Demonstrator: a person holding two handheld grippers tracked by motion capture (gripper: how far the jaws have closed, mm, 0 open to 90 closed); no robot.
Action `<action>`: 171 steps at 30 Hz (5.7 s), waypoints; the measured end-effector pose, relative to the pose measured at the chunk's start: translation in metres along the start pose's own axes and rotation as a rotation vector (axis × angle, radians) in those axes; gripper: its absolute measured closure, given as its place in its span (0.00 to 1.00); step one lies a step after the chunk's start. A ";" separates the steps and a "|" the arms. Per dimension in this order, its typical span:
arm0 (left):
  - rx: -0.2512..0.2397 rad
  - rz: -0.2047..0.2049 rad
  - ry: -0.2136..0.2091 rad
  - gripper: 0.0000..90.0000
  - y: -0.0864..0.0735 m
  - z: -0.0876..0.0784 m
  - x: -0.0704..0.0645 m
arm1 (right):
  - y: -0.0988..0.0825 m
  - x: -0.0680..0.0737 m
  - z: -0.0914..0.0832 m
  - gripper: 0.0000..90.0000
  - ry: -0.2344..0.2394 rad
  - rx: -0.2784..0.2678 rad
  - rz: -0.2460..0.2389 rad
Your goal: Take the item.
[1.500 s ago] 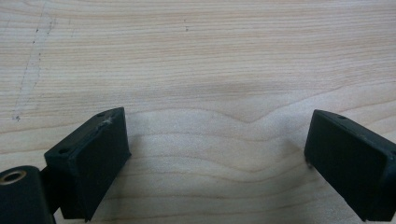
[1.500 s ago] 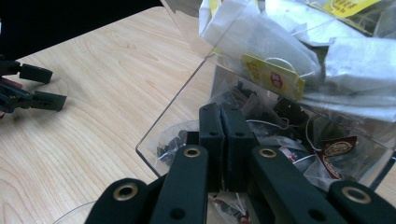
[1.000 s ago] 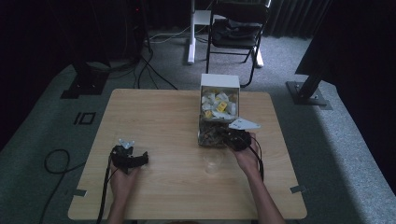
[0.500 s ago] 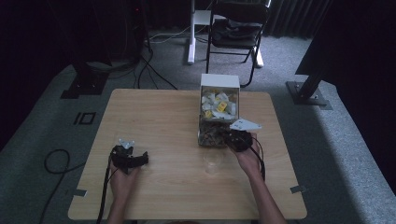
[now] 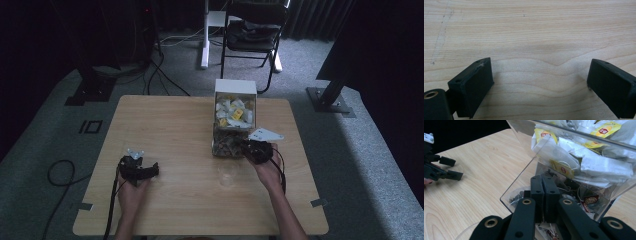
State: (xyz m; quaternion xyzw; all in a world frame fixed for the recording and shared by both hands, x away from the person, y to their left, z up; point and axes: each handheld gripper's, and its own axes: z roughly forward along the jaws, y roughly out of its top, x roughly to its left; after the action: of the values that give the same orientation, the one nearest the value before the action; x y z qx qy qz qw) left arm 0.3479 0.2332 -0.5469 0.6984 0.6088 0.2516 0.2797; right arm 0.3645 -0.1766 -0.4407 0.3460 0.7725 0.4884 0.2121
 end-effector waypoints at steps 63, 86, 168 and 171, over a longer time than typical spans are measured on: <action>0.000 0.000 0.000 0.08 0.000 0.000 0.000 | 0.002 0.024 -0.019 0.98 0.034 -0.047 -0.041; 0.000 0.000 0.000 0.08 0.000 0.000 0.000 | -0.010 0.037 -0.021 0.98 0.059 -0.033 -0.054; 0.000 0.004 -0.002 0.08 0.000 0.000 0.000 | -0.046 0.013 -0.044 0.61 0.010 -0.002 0.025; 0.000 0.003 -0.002 0.08 0.000 0.000 0.000 | -0.048 0.010 -0.046 0.61 0.001 -0.002 0.033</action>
State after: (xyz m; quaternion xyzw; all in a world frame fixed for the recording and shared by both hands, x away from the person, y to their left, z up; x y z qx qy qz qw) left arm 0.3474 0.2328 -0.5468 0.6998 0.6075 0.2513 0.2796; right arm 0.3119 -0.2110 -0.4636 0.3584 0.7662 0.4928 0.2039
